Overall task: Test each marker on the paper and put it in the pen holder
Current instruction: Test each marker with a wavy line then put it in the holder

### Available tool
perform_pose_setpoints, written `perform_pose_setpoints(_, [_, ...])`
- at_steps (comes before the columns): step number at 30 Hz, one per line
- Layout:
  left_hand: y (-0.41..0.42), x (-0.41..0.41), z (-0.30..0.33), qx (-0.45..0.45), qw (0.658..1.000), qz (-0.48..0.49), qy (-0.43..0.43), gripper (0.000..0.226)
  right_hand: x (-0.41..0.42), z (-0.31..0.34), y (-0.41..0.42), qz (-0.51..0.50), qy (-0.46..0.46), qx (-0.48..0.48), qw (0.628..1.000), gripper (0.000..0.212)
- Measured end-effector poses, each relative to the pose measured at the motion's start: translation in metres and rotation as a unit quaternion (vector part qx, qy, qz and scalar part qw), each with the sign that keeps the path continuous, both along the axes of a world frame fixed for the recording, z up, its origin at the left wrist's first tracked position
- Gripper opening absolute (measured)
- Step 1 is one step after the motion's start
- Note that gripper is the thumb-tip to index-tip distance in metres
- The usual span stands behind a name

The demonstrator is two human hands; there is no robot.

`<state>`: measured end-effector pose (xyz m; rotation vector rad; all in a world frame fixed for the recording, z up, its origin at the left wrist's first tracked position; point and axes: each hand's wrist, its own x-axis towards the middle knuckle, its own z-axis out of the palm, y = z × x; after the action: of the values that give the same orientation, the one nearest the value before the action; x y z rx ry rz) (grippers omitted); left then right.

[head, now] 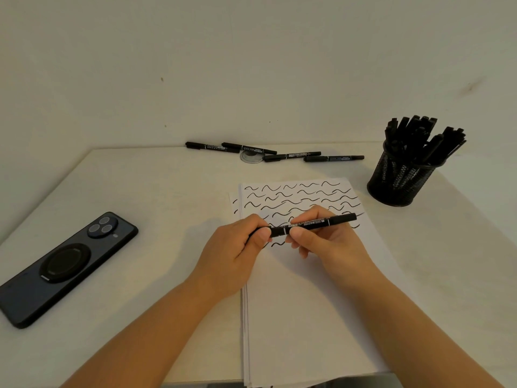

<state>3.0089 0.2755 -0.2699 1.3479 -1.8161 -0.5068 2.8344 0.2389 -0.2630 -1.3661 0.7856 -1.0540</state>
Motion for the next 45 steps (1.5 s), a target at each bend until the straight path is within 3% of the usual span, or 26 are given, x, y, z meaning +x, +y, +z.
perform_pose_setpoints(3, [0.001,-0.001,0.0,0.005,1.0,0.0,0.014,0.042,0.001,-0.001,0.001,0.008,-0.013,-0.002,1.0,0.012])
perform_pose_setpoints(7, [0.001,-0.003,0.0,0.022,1.0,0.004,0.015,0.023,0.001,-0.002,0.003,0.013,-0.017,-0.007,1.0,0.012])
perform_pose_setpoints(19, [0.001,-0.001,0.003,0.056,0.997,-0.036,0.048,0.028,0.002,0.0,0.007,0.041,-0.011,-0.058,0.997,0.016])
perform_pose_setpoints(24, [-0.003,0.003,0.007,0.04,0.994,0.008,0.105,0.019,0.0,0.006,0.005,0.018,0.015,-0.068,0.997,0.007])
perform_pose_setpoints(27, [-0.007,0.008,0.009,0.044,0.989,0.053,0.131,0.018,-0.008,0.006,-0.002,-0.01,-0.025,-0.017,1.0,0.023])
perform_pose_setpoints(29, [-0.011,0.011,0.011,0.046,0.991,0.076,0.104,0.021,-0.016,0.008,-0.007,-0.056,0.025,-0.028,0.998,0.027])
perform_pose_setpoints(31, [-0.016,0.01,0.016,0.038,0.994,0.084,0.055,0.022,-0.021,0.013,-0.012,-0.081,0.147,-0.08,0.982,0.022])
perform_pose_setpoints(37, [-0.037,-0.027,0.044,-0.03,0.994,0.04,-0.094,0.016,-0.028,0.035,-0.022,-0.06,0.37,-0.242,0.895,0.008])
perform_pose_setpoints(45, [-0.069,-0.078,0.071,-0.116,0.984,0.002,-0.137,0.019,-0.061,0.061,-0.043,-0.124,0.4,-0.349,0.838,0.011])
